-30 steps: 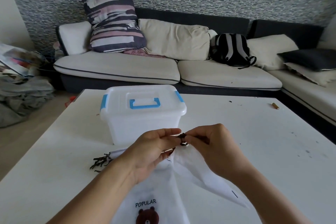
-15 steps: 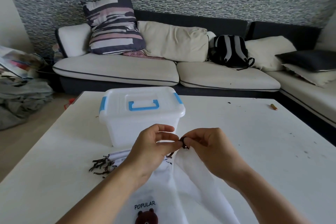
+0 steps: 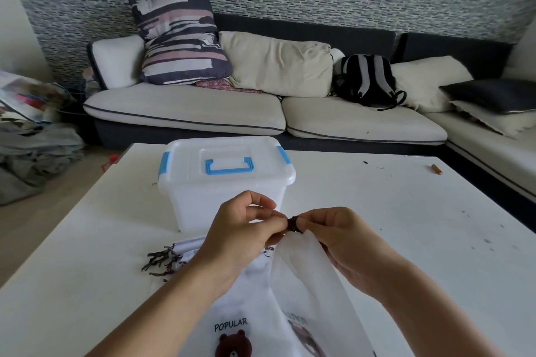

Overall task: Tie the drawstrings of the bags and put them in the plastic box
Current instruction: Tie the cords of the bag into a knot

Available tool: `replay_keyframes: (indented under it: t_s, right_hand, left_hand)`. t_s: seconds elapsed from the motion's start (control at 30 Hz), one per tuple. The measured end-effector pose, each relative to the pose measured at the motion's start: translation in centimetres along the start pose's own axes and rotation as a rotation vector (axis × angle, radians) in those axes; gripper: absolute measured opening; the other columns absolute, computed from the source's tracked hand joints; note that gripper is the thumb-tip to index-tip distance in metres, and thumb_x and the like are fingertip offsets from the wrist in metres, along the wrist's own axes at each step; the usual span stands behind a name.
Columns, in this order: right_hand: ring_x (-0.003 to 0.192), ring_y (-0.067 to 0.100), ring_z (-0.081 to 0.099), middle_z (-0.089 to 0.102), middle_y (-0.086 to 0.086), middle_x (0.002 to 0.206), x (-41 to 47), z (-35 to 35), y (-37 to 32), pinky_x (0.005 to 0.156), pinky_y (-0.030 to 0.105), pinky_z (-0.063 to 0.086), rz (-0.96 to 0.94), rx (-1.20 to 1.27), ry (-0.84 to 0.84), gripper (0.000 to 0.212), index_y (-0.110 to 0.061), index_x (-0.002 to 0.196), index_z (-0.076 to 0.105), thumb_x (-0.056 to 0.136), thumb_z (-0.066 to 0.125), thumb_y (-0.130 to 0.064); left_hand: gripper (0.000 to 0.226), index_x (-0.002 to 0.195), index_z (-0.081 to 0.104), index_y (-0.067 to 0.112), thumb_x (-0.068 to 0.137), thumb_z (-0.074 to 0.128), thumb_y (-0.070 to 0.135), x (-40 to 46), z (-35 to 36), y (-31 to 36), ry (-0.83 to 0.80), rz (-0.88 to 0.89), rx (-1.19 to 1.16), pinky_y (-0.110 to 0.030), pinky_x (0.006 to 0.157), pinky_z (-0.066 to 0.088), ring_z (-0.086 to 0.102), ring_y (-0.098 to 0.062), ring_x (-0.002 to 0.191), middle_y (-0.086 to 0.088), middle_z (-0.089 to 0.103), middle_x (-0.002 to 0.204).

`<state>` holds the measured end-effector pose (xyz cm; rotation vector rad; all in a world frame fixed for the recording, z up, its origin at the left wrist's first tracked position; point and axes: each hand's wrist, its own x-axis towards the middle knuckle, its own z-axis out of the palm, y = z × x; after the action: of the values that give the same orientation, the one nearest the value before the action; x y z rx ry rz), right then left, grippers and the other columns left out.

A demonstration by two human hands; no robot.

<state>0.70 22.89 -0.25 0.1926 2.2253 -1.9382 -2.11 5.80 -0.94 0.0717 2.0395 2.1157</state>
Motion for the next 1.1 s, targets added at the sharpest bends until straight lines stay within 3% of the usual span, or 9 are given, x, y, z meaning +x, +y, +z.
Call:
replay_keyframes:
  t_s: [0.1,0.2,0.37,0.5,0.57,0.7,0.77,0.97,1.1]
  right_hand:
    - [0.078,0.027,0.063,0.074,0.024,0.092,0.07,0.10,0.15,0.078,0.044,0.056,-0.044,-0.048,0.004,0.025,-0.007,0.087,0.079,0.099,0.058,-0.009]
    - [0.066,0.019,0.047,0.059,0.017,0.074,0.19,0.17,0.17,0.062,0.027,0.041,-0.082,-0.078,0.023,0.021,-0.001,0.089,0.077,0.097,0.058,-0.007]
    - [0.078,0.024,0.052,0.061,0.036,0.087,0.19,0.09,0.26,0.076,0.038,0.043,-0.109,-0.040,0.011,0.022,-0.012,0.088,0.081,0.097,0.060,-0.009]
    - [0.084,0.025,0.072,0.078,0.007,0.088,-0.13,-0.09,0.05,0.079,0.031,0.056,-0.139,-0.119,0.067,0.022,-0.020,0.088,0.082,0.098,0.062,-0.014]
    - [0.091,0.027,0.073,0.079,0.005,0.089,-0.21,-0.08,-0.06,0.085,0.036,0.058,-0.155,-0.116,0.065,0.022,-0.019,0.089,0.081,0.097,0.062,-0.012]
    - [0.071,0.009,0.070,0.078,-0.002,0.084,-0.34,0.15,-0.17,0.065,0.018,0.052,-0.198,-0.201,0.082,0.024,-0.020,0.092,0.081,0.098,0.060,-0.011]
    - [0.067,0.004,0.067,0.078,-0.003,0.081,-0.43,0.27,-0.32,0.063,0.014,0.048,-0.202,-0.228,0.070,0.025,-0.022,0.091,0.080,0.098,0.059,-0.012]
    - [0.068,0.014,0.057,0.075,0.007,0.082,-0.08,0.11,-0.05,0.066,0.029,0.044,-0.193,-0.269,0.059,0.028,-0.024,0.083,0.078,0.100,0.057,-0.016]
    - [0.058,0.011,0.046,0.064,0.000,0.067,-0.06,-0.23,-0.01,0.056,0.021,0.037,-0.138,-0.203,0.030,0.026,-0.015,0.086,0.077,0.101,0.056,-0.015]
  left_hand:
    - [0.048,0.097,0.063,0.009,0.061,0.094,0.014,-0.45,0.36,0.34,0.037,0.013,0.084,-0.037,0.076,0.060,0.074,-0.027,0.078,-0.003,0.077,0.084]
    - [0.041,0.097,0.062,0.010,0.067,0.089,0.005,-0.49,0.34,0.11,0.065,-0.018,0.075,-0.038,0.074,0.059,0.071,-0.024,0.073,0.001,0.077,0.083]
    - [0.040,0.100,0.059,0.007,0.072,0.082,-0.007,-0.23,0.12,0.03,0.032,-0.110,-0.108,-0.036,0.075,0.054,0.064,-0.024,0.071,-0.004,0.076,0.082]
    - [0.039,0.104,0.058,0.010,0.076,0.077,-0.010,-0.14,-0.12,0.28,-0.037,-0.208,-0.261,-0.032,0.076,0.057,0.065,-0.025,0.077,-0.008,0.074,0.085]
    - [0.039,0.105,0.057,0.011,0.079,0.073,-0.013,-0.13,-0.13,0.26,-0.056,-0.244,-0.345,-0.038,0.085,0.055,0.066,-0.028,0.084,-0.011,0.071,0.095]
    - [0.041,0.105,0.056,0.016,0.080,0.069,-0.014,-0.15,0.10,-0.14,-0.061,-0.309,-0.514,-0.042,0.095,0.049,0.066,-0.026,0.080,-0.010,0.069,0.102]
    - [0.043,0.106,0.056,0.018,0.081,0.067,-0.015,-0.14,0.03,-0.16,-0.071,-0.325,-0.563,-0.039,0.090,0.046,0.064,-0.021,0.069,-0.008,0.068,0.099]
    - [0.046,0.089,0.057,0.028,0.061,0.080,0.000,-0.67,0.61,0.09,-0.054,-0.086,-0.226,-0.032,0.071,0.044,0.056,-0.018,0.072,0.000,0.064,0.106]
    - [0.046,0.084,0.054,0.032,0.051,0.081,0.013,-0.82,0.60,0.23,-0.012,-0.017,-0.112,-0.032,0.070,0.047,0.059,-0.016,0.078,0.005,0.066,0.108]
